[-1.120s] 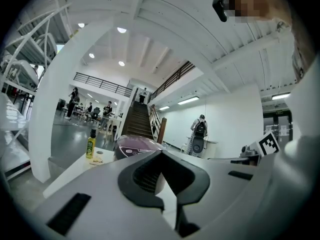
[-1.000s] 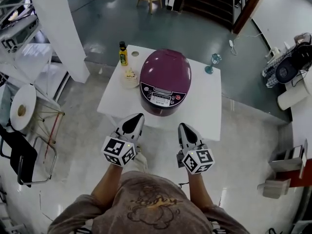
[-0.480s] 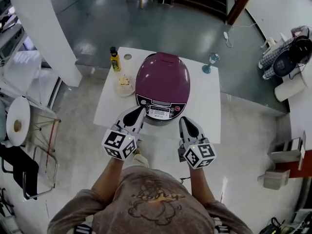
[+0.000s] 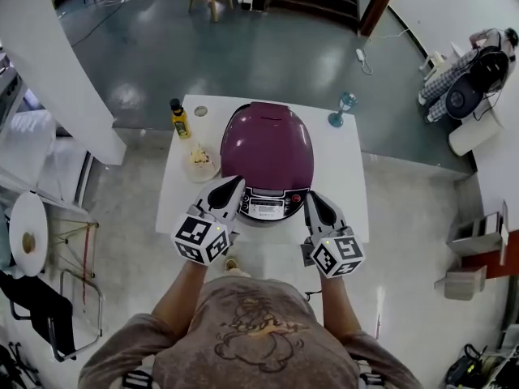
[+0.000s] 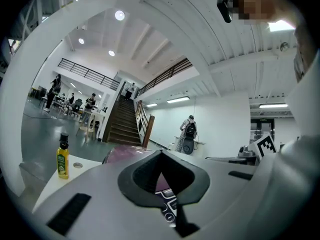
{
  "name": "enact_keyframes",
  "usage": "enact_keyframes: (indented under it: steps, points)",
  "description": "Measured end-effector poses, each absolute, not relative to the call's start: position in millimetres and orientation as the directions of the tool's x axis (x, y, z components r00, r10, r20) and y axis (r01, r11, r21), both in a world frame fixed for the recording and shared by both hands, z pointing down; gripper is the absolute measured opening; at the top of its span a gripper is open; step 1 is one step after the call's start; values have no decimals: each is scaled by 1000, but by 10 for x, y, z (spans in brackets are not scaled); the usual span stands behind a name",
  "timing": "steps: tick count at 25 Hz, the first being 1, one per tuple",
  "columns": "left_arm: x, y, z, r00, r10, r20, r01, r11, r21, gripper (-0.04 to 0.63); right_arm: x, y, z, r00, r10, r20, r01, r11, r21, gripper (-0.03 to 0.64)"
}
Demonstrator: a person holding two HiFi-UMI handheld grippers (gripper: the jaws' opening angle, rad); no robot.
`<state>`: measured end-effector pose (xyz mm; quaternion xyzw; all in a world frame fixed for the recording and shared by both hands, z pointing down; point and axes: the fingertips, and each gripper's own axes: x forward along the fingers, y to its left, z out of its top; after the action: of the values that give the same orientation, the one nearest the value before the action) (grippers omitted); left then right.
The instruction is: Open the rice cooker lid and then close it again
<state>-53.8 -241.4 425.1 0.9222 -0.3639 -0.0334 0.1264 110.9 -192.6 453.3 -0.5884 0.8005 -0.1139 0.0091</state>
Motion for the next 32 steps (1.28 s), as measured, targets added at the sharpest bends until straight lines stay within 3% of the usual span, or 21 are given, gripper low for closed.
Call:
enact_keyframes:
  steps: [9,20,32]
  points:
    - [-475,-2536,4237,743,-667,54,-656,-709,259,19,1231,-2097,4488,-293,-950,108,-943,269,-198,2]
    - [-367,-2591,4287,717,-690,100,-687,-676,266,18,1276,-2379,4492,-373,-919,126,-920,348,-183,2]
    - [-199,-2565,4610,691,-666,281,-722,-651,235,19,1343,-2624,4557,-442,-889,121,-888,414,-199,3]
